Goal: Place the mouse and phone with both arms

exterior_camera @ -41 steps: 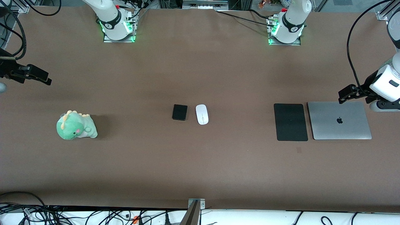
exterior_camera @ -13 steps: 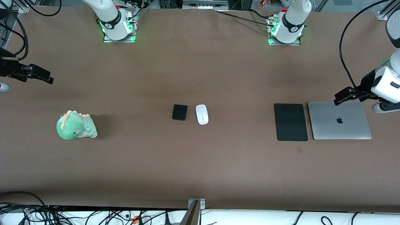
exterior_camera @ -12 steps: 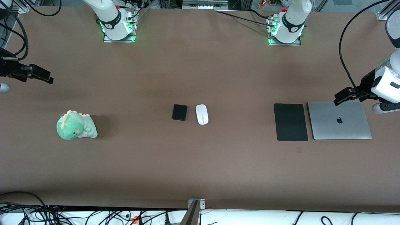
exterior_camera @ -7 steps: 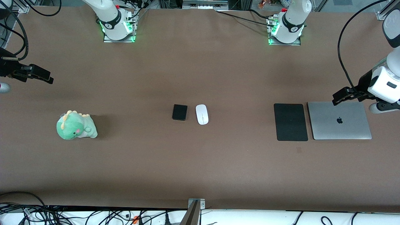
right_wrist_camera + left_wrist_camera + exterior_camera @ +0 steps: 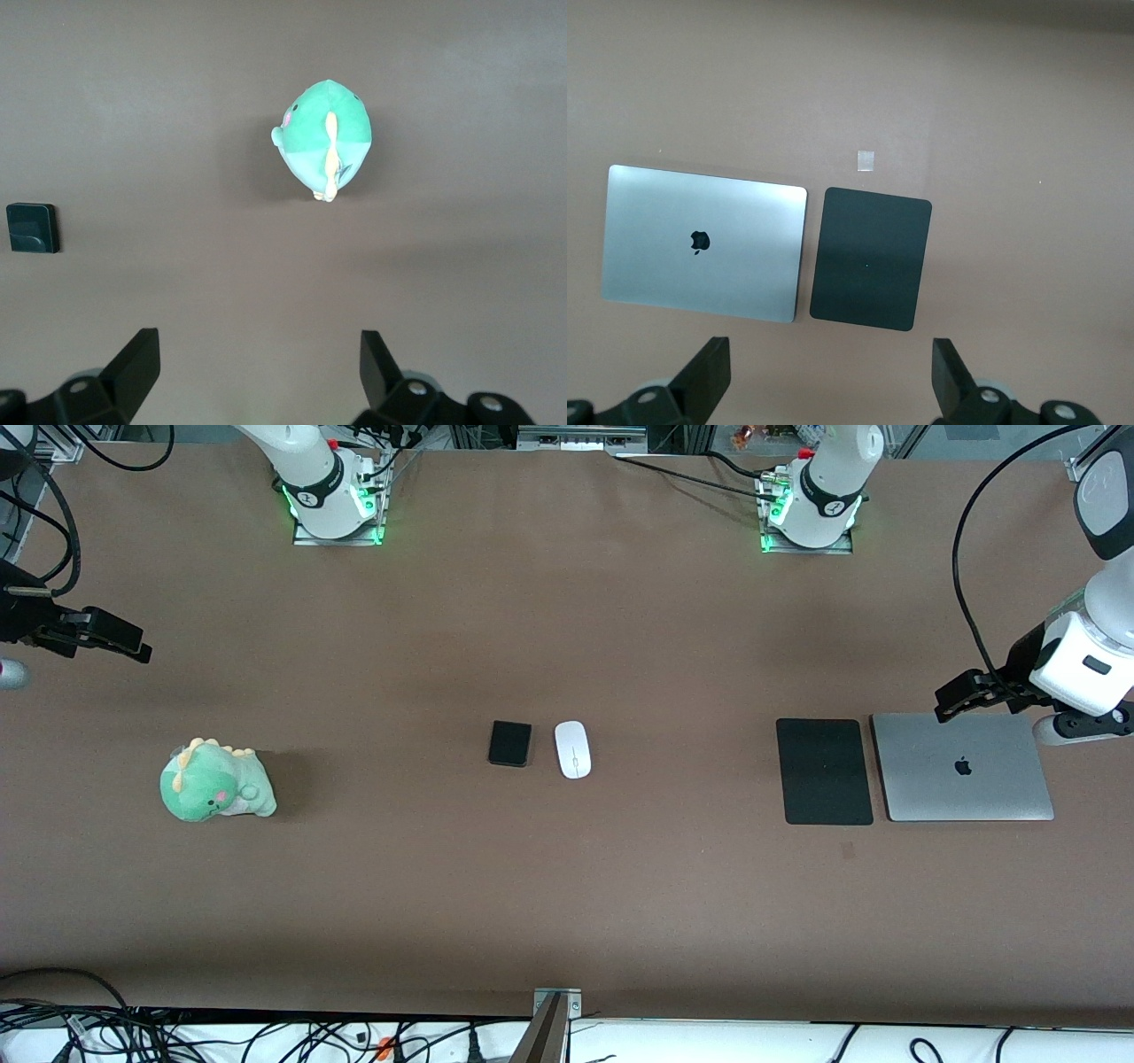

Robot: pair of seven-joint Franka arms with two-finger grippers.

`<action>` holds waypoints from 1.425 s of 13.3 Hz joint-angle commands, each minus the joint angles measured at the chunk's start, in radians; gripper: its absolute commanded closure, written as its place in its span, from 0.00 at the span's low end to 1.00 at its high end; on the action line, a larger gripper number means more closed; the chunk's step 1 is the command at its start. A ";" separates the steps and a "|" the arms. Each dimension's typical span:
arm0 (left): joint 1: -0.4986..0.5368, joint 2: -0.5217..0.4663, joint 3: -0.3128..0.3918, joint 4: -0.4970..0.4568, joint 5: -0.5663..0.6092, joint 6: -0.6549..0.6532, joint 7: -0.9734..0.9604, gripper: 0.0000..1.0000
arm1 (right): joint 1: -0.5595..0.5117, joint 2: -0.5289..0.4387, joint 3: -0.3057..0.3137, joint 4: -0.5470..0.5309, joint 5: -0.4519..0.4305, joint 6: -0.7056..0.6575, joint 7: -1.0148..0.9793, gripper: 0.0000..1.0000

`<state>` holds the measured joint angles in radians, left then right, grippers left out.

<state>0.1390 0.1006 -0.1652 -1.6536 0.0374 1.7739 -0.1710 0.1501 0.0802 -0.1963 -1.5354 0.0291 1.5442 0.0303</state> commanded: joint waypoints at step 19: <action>-0.002 0.031 -0.026 0.006 -0.036 -0.004 0.068 0.00 | 0.005 0.003 0.000 0.006 -0.012 -0.018 0.007 0.00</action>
<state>0.1389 0.1088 -0.1731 -1.6552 0.0296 1.7696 -0.1094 0.1501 0.0832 -0.1963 -1.5364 0.0290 1.5337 0.0307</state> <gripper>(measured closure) 0.000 0.000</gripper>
